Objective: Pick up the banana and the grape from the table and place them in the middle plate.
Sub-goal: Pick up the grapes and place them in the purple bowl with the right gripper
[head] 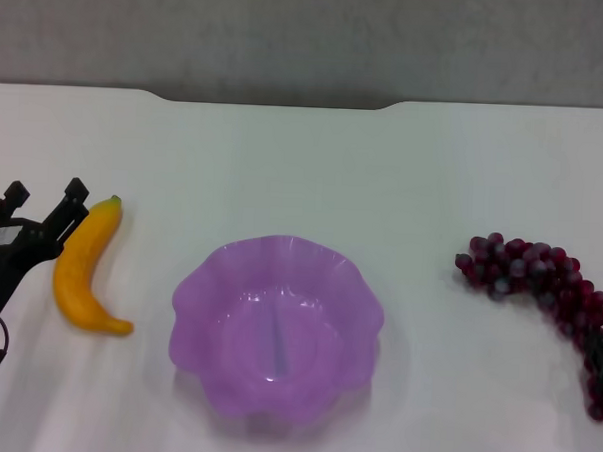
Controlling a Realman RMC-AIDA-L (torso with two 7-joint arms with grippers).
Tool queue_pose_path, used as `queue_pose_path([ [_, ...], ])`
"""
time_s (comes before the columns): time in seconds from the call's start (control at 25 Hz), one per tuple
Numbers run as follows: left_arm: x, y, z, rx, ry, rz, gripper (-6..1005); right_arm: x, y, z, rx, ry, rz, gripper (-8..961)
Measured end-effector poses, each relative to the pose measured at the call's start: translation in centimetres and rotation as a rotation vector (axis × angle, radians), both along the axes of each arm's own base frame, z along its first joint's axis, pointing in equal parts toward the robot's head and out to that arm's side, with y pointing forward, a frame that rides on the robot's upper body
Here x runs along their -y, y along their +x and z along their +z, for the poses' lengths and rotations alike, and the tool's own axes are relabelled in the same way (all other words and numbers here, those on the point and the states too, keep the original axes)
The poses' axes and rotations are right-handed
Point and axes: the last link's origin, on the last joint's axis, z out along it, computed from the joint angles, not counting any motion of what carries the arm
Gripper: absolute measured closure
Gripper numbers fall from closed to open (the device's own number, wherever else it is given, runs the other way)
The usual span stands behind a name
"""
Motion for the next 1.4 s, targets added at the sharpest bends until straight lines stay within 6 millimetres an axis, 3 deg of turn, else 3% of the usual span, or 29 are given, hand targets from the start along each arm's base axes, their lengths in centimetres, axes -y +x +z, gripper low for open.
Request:
queue_pose_path([
  [0.76,0.1,-0.1,0.1,0.001,0.003,0.001,106,-1.4,-1.0,1.2,-0.033,0.085,0.042,630],
  [1.12,0.0,0.0,0.0,0.002,0.003,-0.001,107,-2.2,-2.7,3.4,-0.103,0.239,0.152,640],
  [1.4,0.2,-0.1,0.1,0.000,0.003,0.003,106,-3.8,-5.1,6.4,-0.216,0.355,0.306,648],
])
